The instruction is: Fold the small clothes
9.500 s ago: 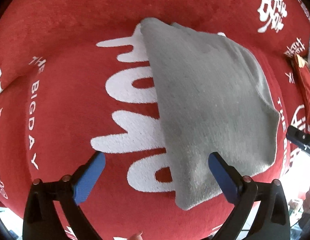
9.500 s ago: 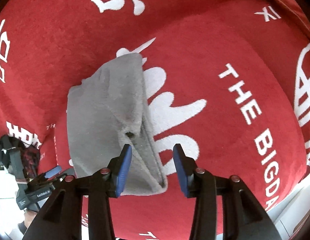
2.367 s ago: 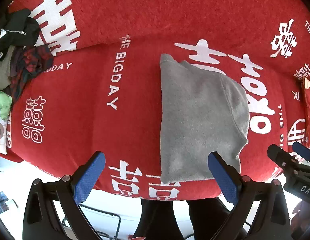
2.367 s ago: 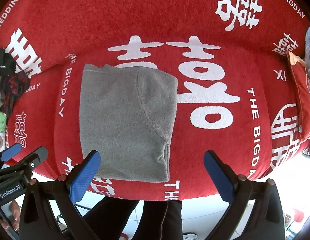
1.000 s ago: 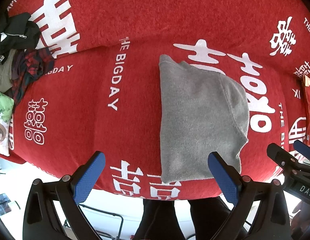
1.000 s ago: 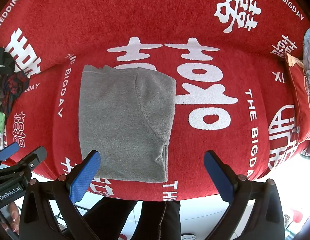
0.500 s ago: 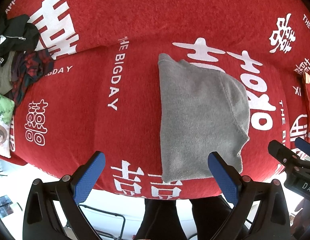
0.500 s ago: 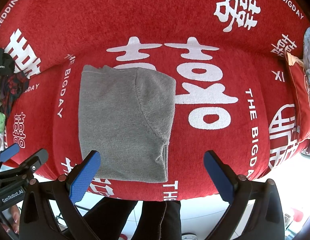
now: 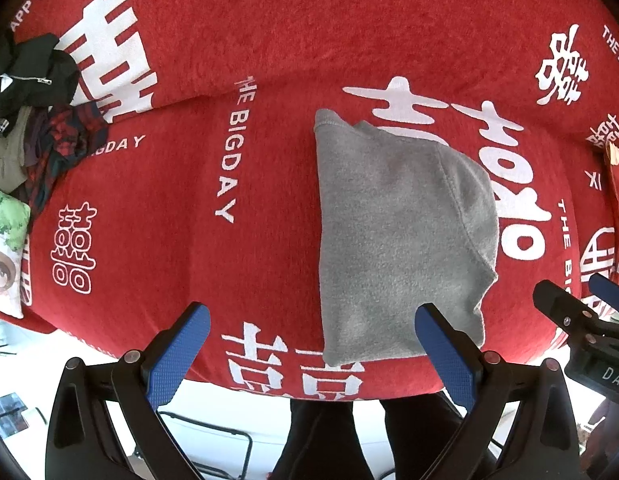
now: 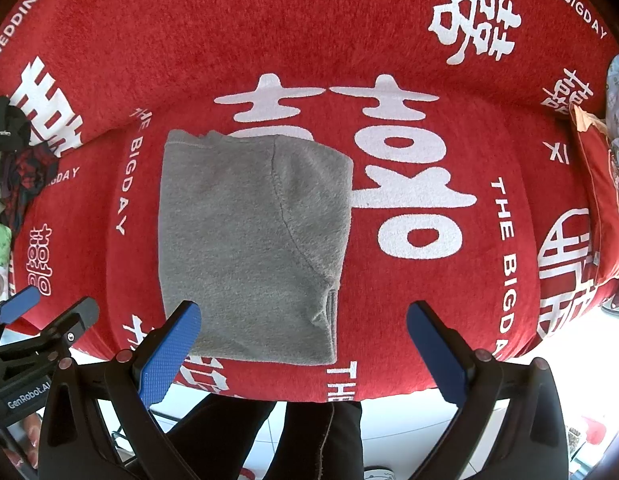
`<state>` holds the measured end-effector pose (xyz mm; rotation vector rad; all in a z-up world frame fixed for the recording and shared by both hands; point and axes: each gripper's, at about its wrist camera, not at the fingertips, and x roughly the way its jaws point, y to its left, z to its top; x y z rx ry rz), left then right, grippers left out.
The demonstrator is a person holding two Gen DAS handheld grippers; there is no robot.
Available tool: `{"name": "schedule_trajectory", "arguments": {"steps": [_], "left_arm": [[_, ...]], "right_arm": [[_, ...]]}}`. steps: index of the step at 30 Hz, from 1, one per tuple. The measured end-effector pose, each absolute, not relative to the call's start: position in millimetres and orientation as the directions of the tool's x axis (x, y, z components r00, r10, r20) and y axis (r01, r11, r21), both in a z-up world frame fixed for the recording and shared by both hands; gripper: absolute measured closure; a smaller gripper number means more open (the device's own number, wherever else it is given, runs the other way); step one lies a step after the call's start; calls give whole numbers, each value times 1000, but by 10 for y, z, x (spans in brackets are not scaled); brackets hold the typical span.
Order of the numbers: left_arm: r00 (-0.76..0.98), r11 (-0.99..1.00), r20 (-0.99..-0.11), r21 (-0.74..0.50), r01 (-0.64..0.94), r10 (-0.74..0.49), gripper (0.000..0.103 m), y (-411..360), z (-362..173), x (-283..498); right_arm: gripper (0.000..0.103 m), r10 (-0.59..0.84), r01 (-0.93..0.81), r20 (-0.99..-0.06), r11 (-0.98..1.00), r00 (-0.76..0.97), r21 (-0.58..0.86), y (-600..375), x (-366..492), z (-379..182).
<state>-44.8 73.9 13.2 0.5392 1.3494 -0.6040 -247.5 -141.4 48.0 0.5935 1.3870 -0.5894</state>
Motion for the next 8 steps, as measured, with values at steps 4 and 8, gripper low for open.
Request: {"name": "schedule_trajectory", "arguments": {"steps": [4,8], "left_arm": [[135,727,-986,24,686,-95,0,730,149,-471],[137,712,-986,26,702,-99,0,718,159,-499]], "right_arm": [[1,-34,692,-995,720,92,40,-1412,-2475,480],[1,-35,693,-995,720,92,39,-1411,-2476,480]]}}
